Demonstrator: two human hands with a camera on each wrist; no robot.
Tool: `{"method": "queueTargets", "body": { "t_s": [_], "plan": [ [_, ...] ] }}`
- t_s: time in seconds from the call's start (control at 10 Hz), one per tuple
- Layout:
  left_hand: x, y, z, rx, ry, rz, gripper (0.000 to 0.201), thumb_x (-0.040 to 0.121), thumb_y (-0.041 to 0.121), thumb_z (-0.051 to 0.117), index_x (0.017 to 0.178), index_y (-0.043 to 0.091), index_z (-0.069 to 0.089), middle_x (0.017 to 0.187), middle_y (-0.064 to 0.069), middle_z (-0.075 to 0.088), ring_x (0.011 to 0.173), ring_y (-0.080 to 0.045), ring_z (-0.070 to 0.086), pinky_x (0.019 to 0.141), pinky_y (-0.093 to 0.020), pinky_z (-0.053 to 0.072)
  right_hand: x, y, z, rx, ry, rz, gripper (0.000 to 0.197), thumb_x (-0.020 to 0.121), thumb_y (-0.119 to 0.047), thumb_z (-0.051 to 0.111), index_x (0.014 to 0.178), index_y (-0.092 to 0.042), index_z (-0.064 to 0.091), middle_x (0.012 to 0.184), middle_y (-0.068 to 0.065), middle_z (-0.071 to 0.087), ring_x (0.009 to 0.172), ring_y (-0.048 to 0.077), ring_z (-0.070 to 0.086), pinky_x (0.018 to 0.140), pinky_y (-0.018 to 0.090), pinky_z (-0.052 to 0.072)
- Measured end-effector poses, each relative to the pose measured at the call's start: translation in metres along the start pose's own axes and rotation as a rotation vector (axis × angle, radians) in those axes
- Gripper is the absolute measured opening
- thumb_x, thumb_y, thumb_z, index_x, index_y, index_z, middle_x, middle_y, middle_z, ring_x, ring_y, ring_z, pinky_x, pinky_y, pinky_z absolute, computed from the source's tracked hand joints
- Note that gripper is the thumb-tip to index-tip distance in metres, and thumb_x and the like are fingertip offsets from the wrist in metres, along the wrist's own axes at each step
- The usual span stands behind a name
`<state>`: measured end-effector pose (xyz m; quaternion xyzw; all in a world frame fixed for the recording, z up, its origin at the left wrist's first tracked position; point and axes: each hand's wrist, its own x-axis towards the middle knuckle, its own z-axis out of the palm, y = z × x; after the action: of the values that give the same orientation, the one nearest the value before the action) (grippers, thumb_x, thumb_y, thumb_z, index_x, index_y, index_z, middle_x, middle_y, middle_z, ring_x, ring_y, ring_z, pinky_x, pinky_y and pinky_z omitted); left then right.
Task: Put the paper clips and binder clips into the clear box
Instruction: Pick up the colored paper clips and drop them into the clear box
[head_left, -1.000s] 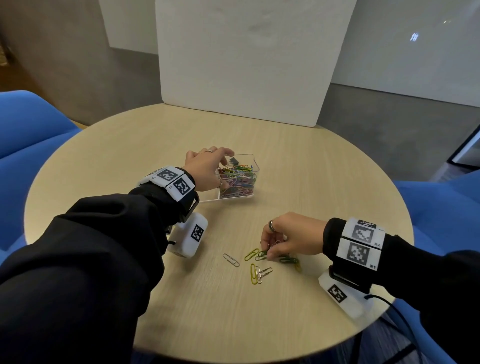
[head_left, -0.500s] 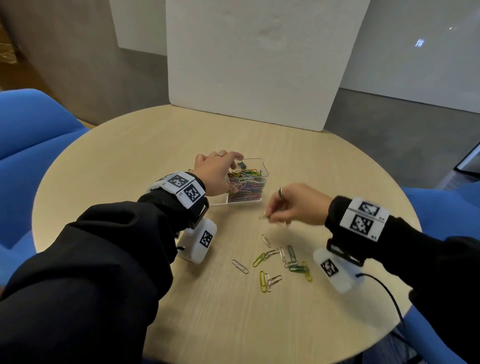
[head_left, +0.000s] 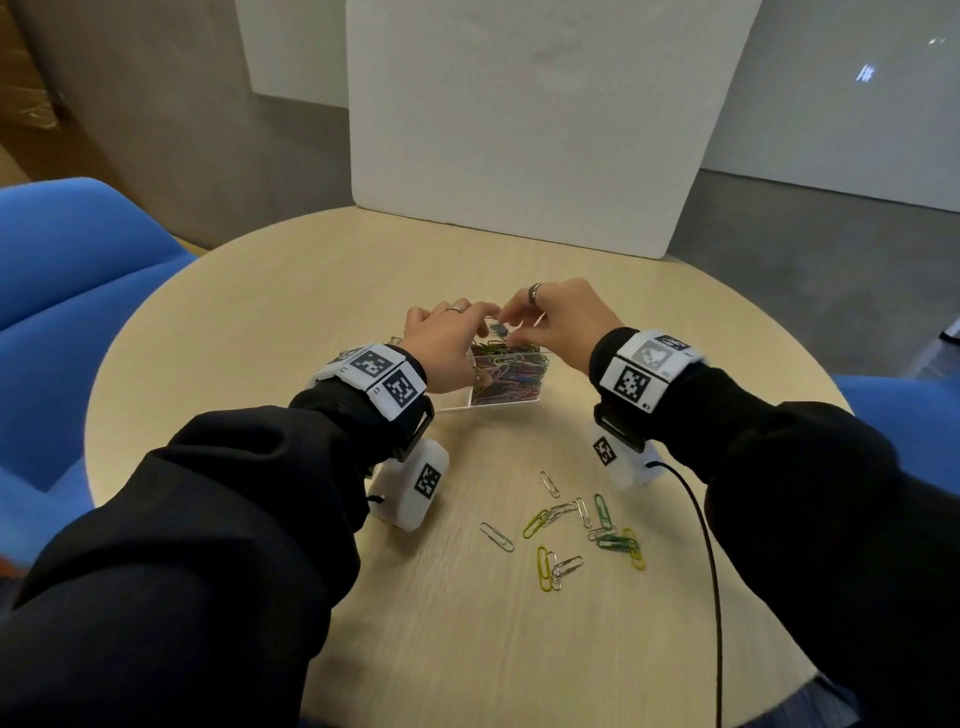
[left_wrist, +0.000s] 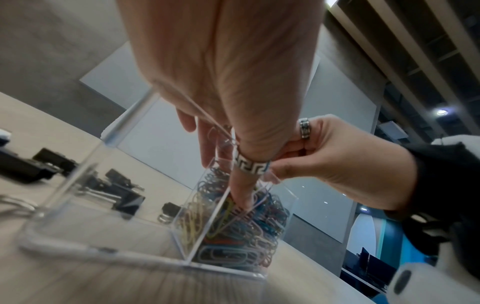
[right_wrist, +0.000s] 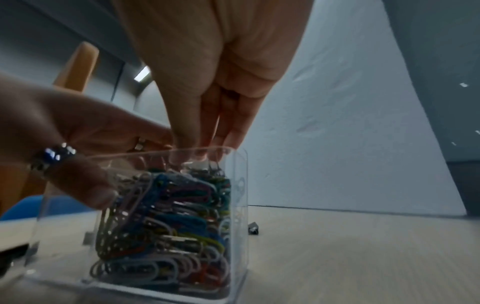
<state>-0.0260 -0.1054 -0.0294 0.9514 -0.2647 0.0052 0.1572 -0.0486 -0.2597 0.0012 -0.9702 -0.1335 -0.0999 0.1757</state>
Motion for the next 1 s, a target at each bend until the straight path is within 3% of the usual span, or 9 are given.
{"method": "queueTargets", "body": {
  "t_s": [0.1, 0.2, 0.3, 0.5, 0.6, 0.7, 0.8, 0.9, 1.0],
  "plan": [
    [0.000, -0.001, 0.001, -0.006, 0.006, -0.001, 0.071, 0.081, 0.032, 0.067, 0.140, 0.029, 0.028, 0.129, 0.004, 0.048, 0.121, -0.018, 0.041, 0.099, -0.036, 0.023, -0.008, 0.005, -0.006, 0.090, 0.106, 0.003, 0.017, 0.085, -0.021, 0.065, 0.097, -0.011, 0.071, 0.093, 0.005, 0.072, 0.078, 0.008, 0.056, 0.068, 0.007, 0.039],
    [-0.001, 0.000, 0.001, -0.011, 0.006, 0.001, 0.071, 0.081, 0.032, 0.067, 0.140, 0.029, 0.028, 0.129, 0.005, 0.048, 0.122, -0.018, 0.041, 0.099, -0.035, 0.022, -0.013, 0.009, -0.007, -0.043, -0.060, -0.022, 0.026, 0.089, -0.030, 0.058, 0.104, -0.012, 0.070, 0.099, 0.005, 0.070, 0.082, 0.009, 0.052, 0.070, 0.014, 0.036],
    [-0.001, 0.000, 0.001, -0.012, 0.004, 0.002, 0.072, 0.081, 0.032, 0.067, 0.141, 0.028, 0.028, 0.129, 0.004, 0.048, 0.122, -0.018, 0.041, 0.099, -0.035, 0.022, -0.014, 0.012, -0.003, -0.208, -0.160, -0.010, 0.032, 0.093, -0.033, 0.050, 0.111, -0.013, 0.068, 0.103, 0.009, 0.068, 0.092, 0.017, 0.051, 0.075, 0.021, 0.030],
    [-0.001, 0.000, 0.000, -0.011, 0.001, -0.004, 0.071, 0.081, 0.032, 0.067, 0.140, 0.028, 0.028, 0.129, 0.004, 0.048, 0.121, -0.018, 0.042, 0.099, -0.036, 0.023, -0.017, 0.014, -0.006, -0.102, -0.011, -0.022, 0.028, 0.095, -0.025, 0.049, 0.115, -0.014, 0.065, 0.113, 0.006, 0.064, 0.103, 0.019, 0.054, 0.087, 0.024, 0.038],
    [-0.001, 0.001, 0.000, -0.015, 0.001, -0.002, 0.071, 0.081, 0.032, 0.067, 0.140, 0.028, 0.028, 0.129, 0.004, 0.048, 0.121, -0.018, 0.042, 0.098, -0.035, 0.022, -0.018, 0.016, -0.003, -0.209, -0.144, 0.002, 0.034, 0.096, -0.031, 0.044, 0.123, -0.017, 0.060, 0.121, 0.003, 0.061, 0.114, 0.022, 0.043, 0.096, 0.032, 0.035],
    [-0.002, 0.001, 0.000, -0.013, -0.002, -0.004, 0.071, 0.081, 0.032, 0.067, 0.140, 0.028, 0.028, 0.129, 0.004, 0.048, 0.121, -0.018, 0.042, 0.098, -0.035, 0.023, -0.021, 0.020, -0.001, -0.238, -0.190, 0.028, 0.036, 0.097, -0.032, 0.040, 0.122, -0.017, 0.060, 0.118, 0.003, 0.063, 0.115, 0.021, 0.041, 0.096, 0.035, 0.037],
    [-0.001, 0.001, 0.000, -0.021, -0.002, -0.007, 0.072, 0.080, 0.031, 0.068, 0.140, 0.028, 0.029, 0.129, 0.005, 0.048, 0.121, -0.018, 0.042, 0.098, -0.035, 0.023, -0.028, 0.024, -0.004, -0.110, -0.090, 0.025, 0.032, 0.096, -0.031, 0.044, 0.121, -0.019, 0.061, 0.119, 0.002, 0.063, 0.112, 0.018, 0.046, 0.092, 0.028, 0.035],
    [-0.002, 0.002, -0.002, -0.036, -0.025, -0.006, 0.074, 0.079, 0.031, 0.069, 0.140, 0.028, 0.029, 0.133, 0.004, 0.046, 0.124, -0.018, 0.041, 0.101, -0.036, 0.021, -0.038, 0.024, -0.012, 0.027, 0.015, 0.025, 0.027, 0.093, -0.029, 0.051, 0.115, -0.019, 0.063, 0.114, 0.001, 0.063, 0.095, 0.012, 0.054, 0.080, 0.019, 0.038],
    [-0.007, 0.005, -0.010, -0.104, -0.019, 0.007, 0.079, 0.077, 0.032, 0.071, 0.142, 0.027, 0.028, 0.143, 0.000, 0.034, 0.132, -0.021, 0.032, 0.109, -0.038, 0.017, -0.055, 0.022, -0.021, 0.082, -0.058, 0.032, 0.027, 0.092, -0.028, 0.053, 0.117, -0.020, 0.061, 0.111, -0.001, 0.063, 0.089, 0.009, 0.056, 0.068, 0.010, 0.039]
  ]
}}
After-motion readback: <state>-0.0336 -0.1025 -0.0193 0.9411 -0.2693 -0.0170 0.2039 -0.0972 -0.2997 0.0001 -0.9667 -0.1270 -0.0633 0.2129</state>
